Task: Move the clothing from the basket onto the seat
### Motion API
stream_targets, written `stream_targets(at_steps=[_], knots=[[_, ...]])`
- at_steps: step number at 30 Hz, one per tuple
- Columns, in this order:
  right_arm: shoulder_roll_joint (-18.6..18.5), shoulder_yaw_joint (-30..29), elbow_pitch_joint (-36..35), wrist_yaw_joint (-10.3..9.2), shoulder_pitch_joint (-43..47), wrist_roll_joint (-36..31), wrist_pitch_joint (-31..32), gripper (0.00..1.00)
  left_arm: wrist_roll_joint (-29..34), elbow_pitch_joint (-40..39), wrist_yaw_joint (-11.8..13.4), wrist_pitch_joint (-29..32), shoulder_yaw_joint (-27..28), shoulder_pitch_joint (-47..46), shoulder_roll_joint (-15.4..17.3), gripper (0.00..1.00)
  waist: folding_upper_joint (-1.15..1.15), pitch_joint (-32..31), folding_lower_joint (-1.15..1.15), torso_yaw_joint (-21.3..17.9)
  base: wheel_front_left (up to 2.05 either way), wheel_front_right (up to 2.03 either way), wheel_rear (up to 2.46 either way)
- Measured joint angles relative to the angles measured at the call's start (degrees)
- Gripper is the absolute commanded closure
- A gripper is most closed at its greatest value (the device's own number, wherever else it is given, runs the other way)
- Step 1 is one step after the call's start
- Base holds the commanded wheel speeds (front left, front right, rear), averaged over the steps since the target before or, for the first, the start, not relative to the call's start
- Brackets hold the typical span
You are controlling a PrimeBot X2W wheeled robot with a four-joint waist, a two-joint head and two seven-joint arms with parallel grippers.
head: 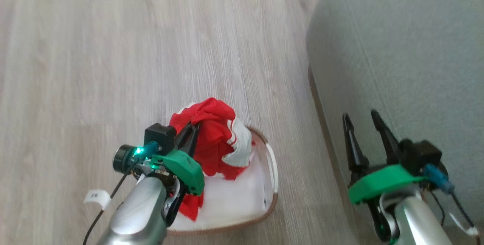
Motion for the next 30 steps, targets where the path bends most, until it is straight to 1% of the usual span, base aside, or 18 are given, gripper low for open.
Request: stream_targets(at_steps=[1, 2, 8, 10, 18, 22, 25, 30], knots=[[0.0, -0.14, 0.3, 0.0, 0.77, -0.08, 0.0, 0.0, 0.0, -0.35, -0.26, 0.0, 0.13, -0.02, 0.13, 1.0, 0.0, -1.33, 0.0, 0.13, 0.0, 0.0, 0.0], [0.0, -0.14, 0.3, 0.0, 0.77, -0.08, 0.0, 0.0, 0.0, -0.35, -0.26, 0.0, 0.13, -0.02, 0.13, 1.0, 0.0, -1.33, 0.0, 0.13, 0.0, 0.0, 0.0], [0.01, -0.54, 1.12, 0.0, 3.97, -0.57, 0.0, 0.0, -0.07, -1.65, -0.29, 0.04, 0.36, -0.43, 0.4, 1.0, 0.0, -8.2, 0.0, 0.83, 0.0, 0.0, 0.0], [0.01, -0.52, 1.24, 0.0, 4.71, -0.86, 0.0, 0.0, -0.09, -2.23, -0.29, 0.31, 0.42, -2.01, 0.45, 1.0, 0.0, -10.46, 0.0, 1.12, 0.0, 0.0, 0.0], [0.01, 0.49, 1.49, 0.0, 4.77, -1.08, 0.0, 0.0, -0.42, -4.79, -1.27, 3.48, 0.01, -8.71, 0.41, 1.0, 0.0, -13.27, 0.0, 1.94, 0.0, 0.0, 0.0], [0.0, 2.81, 1.85, 0.0, 4.62, -1.44, 0.0, 0.0, -0.67, -5.77, -1.31, 4.98, -0.79, -10.48, 0.2, 1.0, 0.0, -13.84, 0.0, 2.06, 0.0, 0.0, 0.0], [0.0, 5.8, 2.33, 0.0, 3.63, -1.48, 0.0, 0.0, -1.15, -6.09, -1.72, 6.02, -1.97, -11.68, -0.09, 1.0, 0.0, -14.07, 0.0, 2.13, 0.0, 0.0, 0.0], [-0.07, 11.89, 4.25, 0.0, -1.59, -1.29, 0.0, 0.0, -2.13, -6.49, -1.71, 6.72, -3.79, -13.61, -0.78, 1.0, 0.0, -14.36, 0.0, 2.33, 0.0, 0.0, 0.0]])
